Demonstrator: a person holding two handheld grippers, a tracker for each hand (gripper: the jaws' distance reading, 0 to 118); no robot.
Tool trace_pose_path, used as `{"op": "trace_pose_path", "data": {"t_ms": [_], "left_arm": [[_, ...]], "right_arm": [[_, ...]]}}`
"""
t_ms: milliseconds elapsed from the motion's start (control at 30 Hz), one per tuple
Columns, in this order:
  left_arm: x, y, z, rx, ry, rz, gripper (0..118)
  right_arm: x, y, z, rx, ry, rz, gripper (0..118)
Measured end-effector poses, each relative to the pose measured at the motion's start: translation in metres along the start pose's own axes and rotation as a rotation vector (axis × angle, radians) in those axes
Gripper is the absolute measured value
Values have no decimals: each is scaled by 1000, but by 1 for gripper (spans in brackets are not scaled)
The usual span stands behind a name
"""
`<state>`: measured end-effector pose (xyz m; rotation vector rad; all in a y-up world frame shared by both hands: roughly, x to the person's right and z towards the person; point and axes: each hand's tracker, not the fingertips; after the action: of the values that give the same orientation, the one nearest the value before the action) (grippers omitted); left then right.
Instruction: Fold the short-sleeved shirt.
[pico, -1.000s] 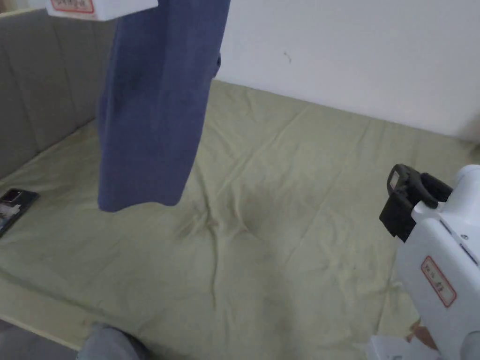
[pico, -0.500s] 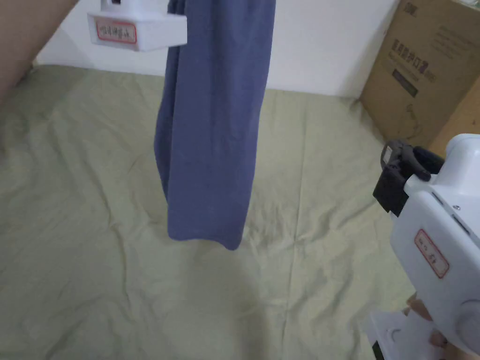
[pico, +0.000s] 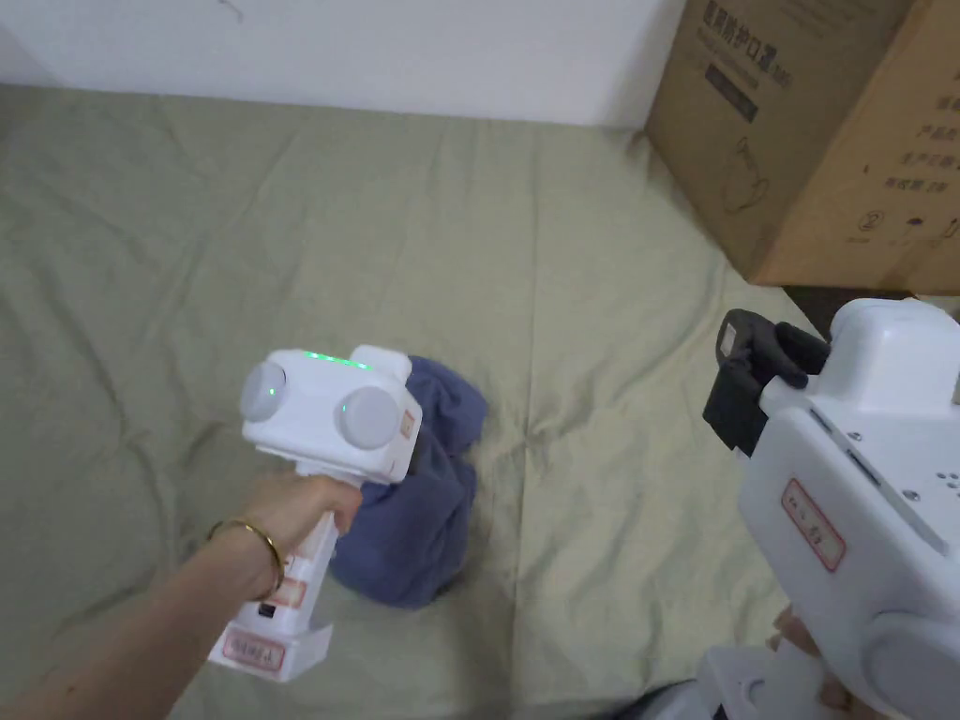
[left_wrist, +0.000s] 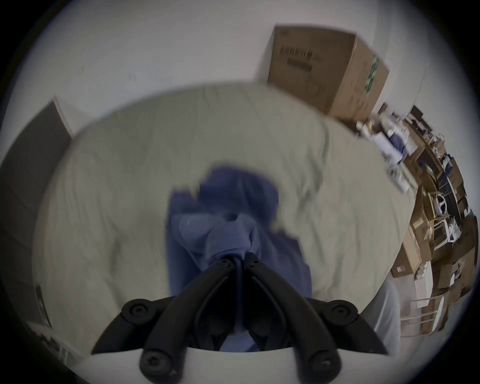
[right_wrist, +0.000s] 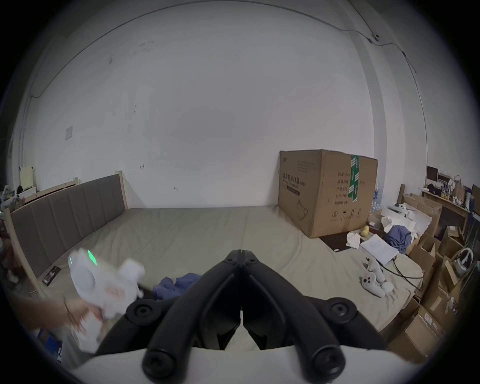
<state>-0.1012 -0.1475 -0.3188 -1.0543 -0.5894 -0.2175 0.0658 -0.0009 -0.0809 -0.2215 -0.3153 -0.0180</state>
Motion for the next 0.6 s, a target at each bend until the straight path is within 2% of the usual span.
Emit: {"op": "trace_pose_path", "data": {"t_ms": [100,167,200,233,267,300,433,600], "left_arm": [[-10,-37,-36,-10,-11,37,22],[-14,-45,-35,65,-24,96,35],[-16,-46,-30,53,-61,129,47],[-11,-40,-18,21,-93,157,72],[-15,-35,-11,10,-128,187,91],[-20,-28,1,46,-172,227,100],[-35,-3,82,365,-179,279,102],[-58,5,173,692,79,214,105]], "right_arm": [[0,-6,-6,-17,8,-4,0],[-4,-7,-8,-13,16,1,0],[-5,-8,-9,-14,20,8,0],[-7,-7,-10,-16,25,15,0],[-8,-7,-10,-14,31,19,0],[-10,-6,-11,-9,38,23,0],[-17,-3,-14,2,55,40,0],[-29,0,-21,21,76,33,0]]}}
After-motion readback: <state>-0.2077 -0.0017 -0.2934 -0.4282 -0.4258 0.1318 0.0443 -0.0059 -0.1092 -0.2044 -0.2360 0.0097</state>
